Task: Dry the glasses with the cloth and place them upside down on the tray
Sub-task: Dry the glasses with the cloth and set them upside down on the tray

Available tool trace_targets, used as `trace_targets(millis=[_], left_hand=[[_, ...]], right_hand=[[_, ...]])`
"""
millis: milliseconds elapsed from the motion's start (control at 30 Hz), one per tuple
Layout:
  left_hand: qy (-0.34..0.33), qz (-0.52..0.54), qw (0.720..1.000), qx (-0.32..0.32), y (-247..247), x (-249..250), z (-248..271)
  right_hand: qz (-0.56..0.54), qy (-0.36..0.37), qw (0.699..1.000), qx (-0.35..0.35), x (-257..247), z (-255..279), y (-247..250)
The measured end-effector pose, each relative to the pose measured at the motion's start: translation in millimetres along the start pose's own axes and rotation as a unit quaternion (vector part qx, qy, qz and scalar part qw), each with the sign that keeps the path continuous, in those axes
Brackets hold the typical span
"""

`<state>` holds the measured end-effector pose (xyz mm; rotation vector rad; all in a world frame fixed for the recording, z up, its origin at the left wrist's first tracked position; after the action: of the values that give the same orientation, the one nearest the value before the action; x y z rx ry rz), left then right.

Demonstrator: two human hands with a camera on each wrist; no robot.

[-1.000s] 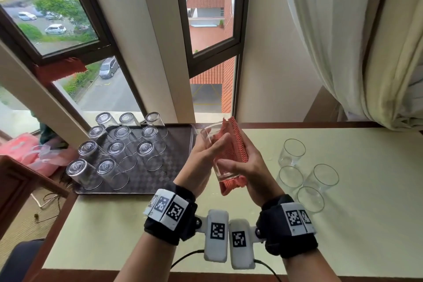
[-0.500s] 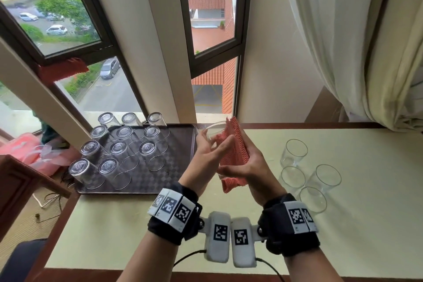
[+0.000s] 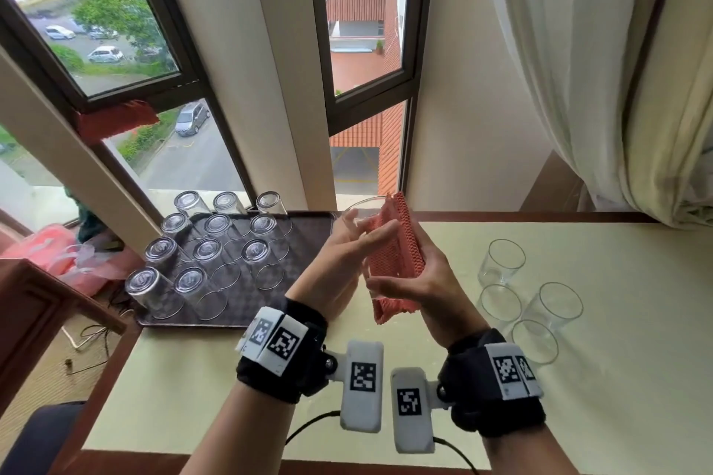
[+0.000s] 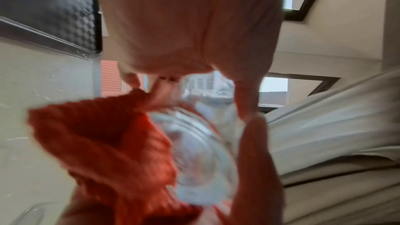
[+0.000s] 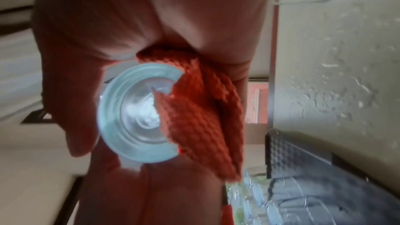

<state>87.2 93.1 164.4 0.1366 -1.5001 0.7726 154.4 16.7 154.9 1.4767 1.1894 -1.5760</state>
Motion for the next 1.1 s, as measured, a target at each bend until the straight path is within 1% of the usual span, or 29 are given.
trace_targets(millis=[67,133,167,233,333,433,467,533,667,733,833,933,1000,1067,1100], left_hand=[[-0.003,0.002,1.000,0.005,2.5,-3.3,1.7],[-0.007,0.002,1.000,-0.016,3.0,-7.8,5.1],[-0.004,0.003,1.000,-0.023,4.6,-10.4,6.4],[-0.006,0.005,1.000,-0.014,9.6,-10.8,6.7],[-0.013,-0.009,1.000,0.018,14.4,-5.8,4.5],[-0.014,-0.038,0.999,-0.001,4.5,-3.7,5.3],[-0.018,-0.039,0.999,0.000,2.3,-3.4,6.2],[-0.024,-0.031,0.999,0.010,1.0,-2.2,7.6],[-0.029,-0.006,0.999,-0.014,1.6,0.3,9.4],[-0.025,-0.012,1.000,-0.008,7.3,-0.4,8.6],[-0.019,0.005,0.999,0.044,20.2,0.5,6.3],[-0.021,-0.017,0.999,0.029,11.1,1.3,4.7],[-0.019,-0.016,0.999,0.033,7.9,-0.5,3.6],[-0.006,-0.009,0.999,0.030,7.7,-2.1,5.4],[0.002,-0.009,1.000,0.018,8.3,-2.9,7.0]], right_hand=[[-0.045,-0.011,0.999,-0.016,0.4,2.7,-2.1],[-0.085,-0.027,0.996,-0.027,4.0,5.1,-1.2],[-0.087,-0.032,0.995,-0.025,5.3,5.1,-0.2],[-0.052,-0.022,0.998,-0.007,4.0,3.0,2.5],[0.044,0.009,0.998,0.035,-2.3,-2.2,8.0],[0.111,0.033,0.993,0.035,-5.8,-3.5,1.5],[0.108,0.033,0.993,0.037,-6.4,-3.0,0.0],[0.061,0.024,0.997,0.031,-8.0,-0.9,-1.8],[-0.037,-0.004,0.999,0.003,-4.8,0.9,-2.2],[-0.031,-0.004,0.999,0.014,-5.7,0.5,0.7],[0.047,0.022,0.998,0.034,-12.4,-0.6,4.0],[0.072,0.025,0.997,0.024,-10.8,-2.8,0.7],[0.048,0.011,0.999,0.017,-8.2,-3.7,-2.1],[-0.009,-0.002,1.000,0.008,-6.7,-2.0,-2.2],[-0.043,-0.011,0.999,0.005,-5.7,-0.5,-1.0]])
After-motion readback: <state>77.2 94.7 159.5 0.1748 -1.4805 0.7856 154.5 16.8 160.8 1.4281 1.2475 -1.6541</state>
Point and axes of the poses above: each hand's wrist, its own z-axis away from the middle knuckle, its own y-axis out of the back of the hand, x = y × z, the point moved 7 cm from there along -z, towards the middle knuckle, and after that the axes turned 1 degree about x, right-handed, at the moved point
